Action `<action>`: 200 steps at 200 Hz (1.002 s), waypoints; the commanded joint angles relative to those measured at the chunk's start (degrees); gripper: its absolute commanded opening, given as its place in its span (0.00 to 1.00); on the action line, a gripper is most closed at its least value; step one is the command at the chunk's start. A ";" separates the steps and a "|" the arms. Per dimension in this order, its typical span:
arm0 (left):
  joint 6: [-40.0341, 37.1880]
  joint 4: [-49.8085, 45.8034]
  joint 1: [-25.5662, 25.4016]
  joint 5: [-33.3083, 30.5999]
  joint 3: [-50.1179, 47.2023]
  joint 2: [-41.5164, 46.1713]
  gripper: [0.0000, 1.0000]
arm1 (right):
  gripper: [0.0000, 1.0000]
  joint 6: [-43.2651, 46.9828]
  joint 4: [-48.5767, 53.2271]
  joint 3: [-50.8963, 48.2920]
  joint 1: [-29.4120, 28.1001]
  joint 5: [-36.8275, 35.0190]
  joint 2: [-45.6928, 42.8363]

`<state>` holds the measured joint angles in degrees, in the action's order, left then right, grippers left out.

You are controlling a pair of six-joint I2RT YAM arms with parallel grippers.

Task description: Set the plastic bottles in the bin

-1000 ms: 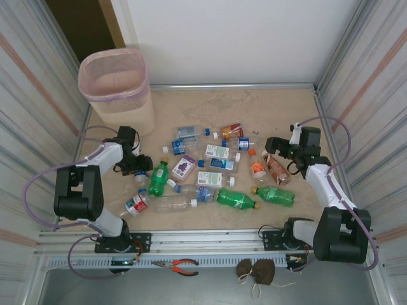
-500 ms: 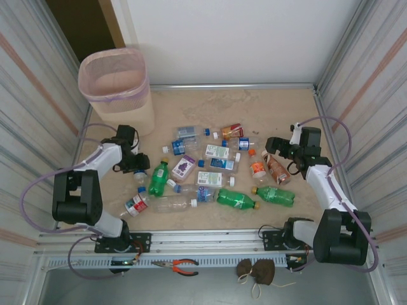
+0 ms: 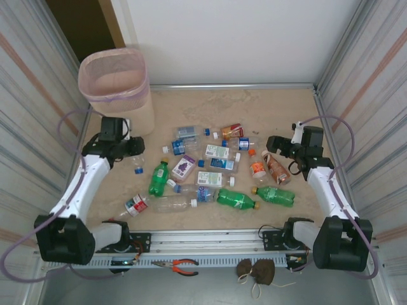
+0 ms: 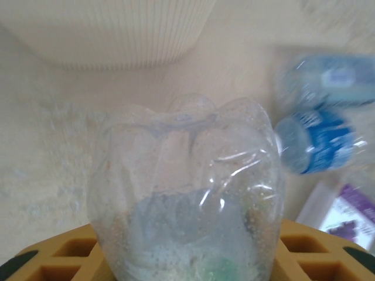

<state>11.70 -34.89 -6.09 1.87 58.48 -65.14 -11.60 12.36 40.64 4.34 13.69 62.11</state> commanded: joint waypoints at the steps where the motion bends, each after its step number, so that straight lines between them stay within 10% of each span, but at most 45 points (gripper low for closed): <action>1: -1.45 -0.57 -0.33 0.62 5.71 3.58 0.45 | 0.99 -0.89 1.65 2.50 -0.50 -0.13 -2.02; 76: -6.54 2.99 -0.24 -1.19 28.83 -1.82 0.42 | 0.99 -0.47 3.72 5.05 -0.49 -0.34 -3.55; 200: -11.59 7.19 6.02 -3.82 64.13 -38.18 0.36 | 0.99 1.49 6.82 6.82 -0.46 -3.37 -4.54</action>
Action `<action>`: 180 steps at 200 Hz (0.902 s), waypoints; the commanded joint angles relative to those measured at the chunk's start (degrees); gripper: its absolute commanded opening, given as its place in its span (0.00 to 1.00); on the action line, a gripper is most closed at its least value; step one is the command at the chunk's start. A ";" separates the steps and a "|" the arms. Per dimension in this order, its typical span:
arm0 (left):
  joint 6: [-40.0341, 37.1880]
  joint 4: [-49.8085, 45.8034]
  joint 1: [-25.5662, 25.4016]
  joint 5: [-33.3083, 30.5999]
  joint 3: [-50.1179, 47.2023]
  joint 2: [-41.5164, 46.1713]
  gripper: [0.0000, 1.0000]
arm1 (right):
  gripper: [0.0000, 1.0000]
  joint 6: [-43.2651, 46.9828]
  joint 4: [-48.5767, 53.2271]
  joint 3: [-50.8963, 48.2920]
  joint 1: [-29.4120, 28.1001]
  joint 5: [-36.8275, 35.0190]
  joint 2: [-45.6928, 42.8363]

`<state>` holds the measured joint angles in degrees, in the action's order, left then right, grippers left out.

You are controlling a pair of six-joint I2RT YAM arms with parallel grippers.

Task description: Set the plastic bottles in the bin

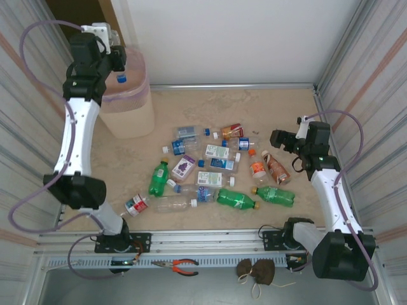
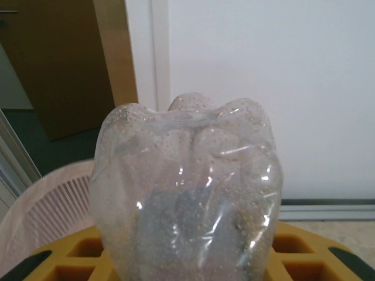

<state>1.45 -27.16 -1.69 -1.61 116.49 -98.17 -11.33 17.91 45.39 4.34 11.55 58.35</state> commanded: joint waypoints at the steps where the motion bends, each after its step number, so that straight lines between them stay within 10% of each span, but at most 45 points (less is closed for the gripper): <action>1: -1.40 -0.67 1.62 -0.34 6.38 -5.48 0.36 | 0.99 1.23 1.26 2.07 -0.47 -1.25 -0.74; 180: -5.23 -36.69 5.41 10.25 27.10 -37.59 0.31 | 0.99 1.05 -0.58 0.19 -0.45 0.99 2.47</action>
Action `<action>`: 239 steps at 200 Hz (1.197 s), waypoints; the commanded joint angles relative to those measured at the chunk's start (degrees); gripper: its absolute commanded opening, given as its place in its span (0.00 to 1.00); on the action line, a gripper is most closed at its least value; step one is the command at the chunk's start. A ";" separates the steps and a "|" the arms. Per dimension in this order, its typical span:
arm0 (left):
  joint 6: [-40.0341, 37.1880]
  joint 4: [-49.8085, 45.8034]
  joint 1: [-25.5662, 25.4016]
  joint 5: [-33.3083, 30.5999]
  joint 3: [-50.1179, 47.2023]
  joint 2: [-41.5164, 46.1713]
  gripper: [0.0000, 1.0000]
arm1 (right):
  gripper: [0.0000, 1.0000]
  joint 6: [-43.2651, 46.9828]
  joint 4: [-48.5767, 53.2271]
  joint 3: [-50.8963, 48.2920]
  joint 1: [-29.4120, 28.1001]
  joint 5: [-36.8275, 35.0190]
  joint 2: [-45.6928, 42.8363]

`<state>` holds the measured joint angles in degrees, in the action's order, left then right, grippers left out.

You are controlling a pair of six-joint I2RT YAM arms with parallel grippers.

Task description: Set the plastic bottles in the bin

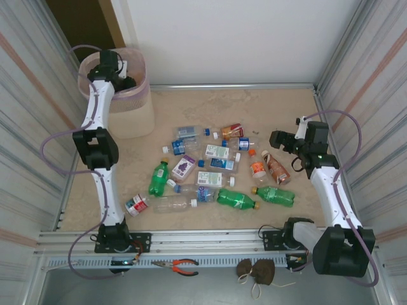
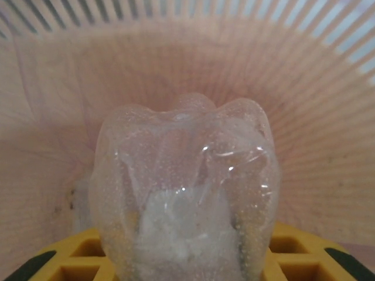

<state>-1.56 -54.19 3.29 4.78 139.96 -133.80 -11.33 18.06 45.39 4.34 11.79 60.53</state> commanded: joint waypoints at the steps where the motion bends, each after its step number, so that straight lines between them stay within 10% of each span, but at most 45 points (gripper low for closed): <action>1: -2.26 -9.85 0.43 4.00 3.64 -1.98 0.31 | 0.99 1.05 -0.74 0.16 -0.46 0.77 0.29; 150: -0.16 -20.04 -0.82 3.95 -19.34 16.22 0.31 | 0.99 0.96 -0.94 -0.22 -1.22 1.37 -0.37; 239: -2.12 -18.47 -5.23 17.76 -4.33 5.98 0.36 | 0.99 1.14 -0.65 -0.21 -1.34 0.69 -1.04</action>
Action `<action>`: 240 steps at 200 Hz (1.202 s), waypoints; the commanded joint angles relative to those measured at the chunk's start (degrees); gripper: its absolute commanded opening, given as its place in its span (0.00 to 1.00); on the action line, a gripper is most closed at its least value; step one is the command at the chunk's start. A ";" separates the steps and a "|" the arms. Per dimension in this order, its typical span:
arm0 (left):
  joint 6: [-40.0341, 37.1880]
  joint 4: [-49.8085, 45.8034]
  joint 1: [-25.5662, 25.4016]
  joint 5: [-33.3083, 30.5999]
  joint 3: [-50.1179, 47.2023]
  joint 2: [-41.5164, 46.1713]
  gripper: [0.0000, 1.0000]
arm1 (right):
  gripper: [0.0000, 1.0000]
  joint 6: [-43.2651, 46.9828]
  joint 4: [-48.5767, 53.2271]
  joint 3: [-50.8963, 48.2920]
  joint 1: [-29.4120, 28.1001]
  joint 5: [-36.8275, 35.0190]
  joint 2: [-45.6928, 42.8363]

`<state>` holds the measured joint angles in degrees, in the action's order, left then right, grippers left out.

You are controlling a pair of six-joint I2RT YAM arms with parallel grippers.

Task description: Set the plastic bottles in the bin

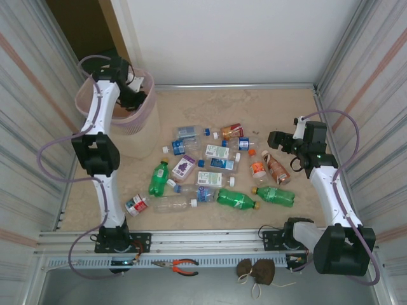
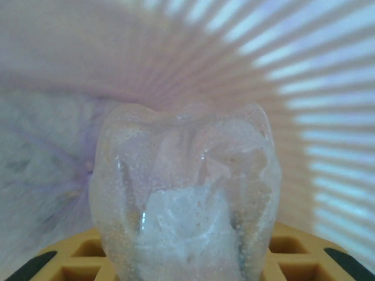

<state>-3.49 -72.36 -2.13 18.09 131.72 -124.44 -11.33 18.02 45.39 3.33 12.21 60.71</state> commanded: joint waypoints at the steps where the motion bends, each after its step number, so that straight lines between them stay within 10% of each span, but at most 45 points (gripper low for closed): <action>1: -0.07 -0.14 0.19 4.48 3.99 -3.49 0.36 | 0.99 1.14 -0.57 -0.21 -0.30 0.27 -1.25; 86: 7.63 8.91 4.29 3.38 7.52 -6.00 0.39 | 0.99 1.36 0.02 0.12 -0.30 -0.29 -1.41; 179: 3.04 4.55 2.22 9.97 0.56 -1.52 0.69 | 0.99 1.40 0.24 0.63 -0.67 0.19 -1.27; 240: 2.73 3.41 2.13 8.99 0.95 7.42 0.73 | 0.99 1.23 2.78 2.38 -1.50 0.62 -2.04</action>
<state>0.62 -66.83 -0.23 26.55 132.38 -124.88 -11.11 18.79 45.41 2.55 12.03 60.20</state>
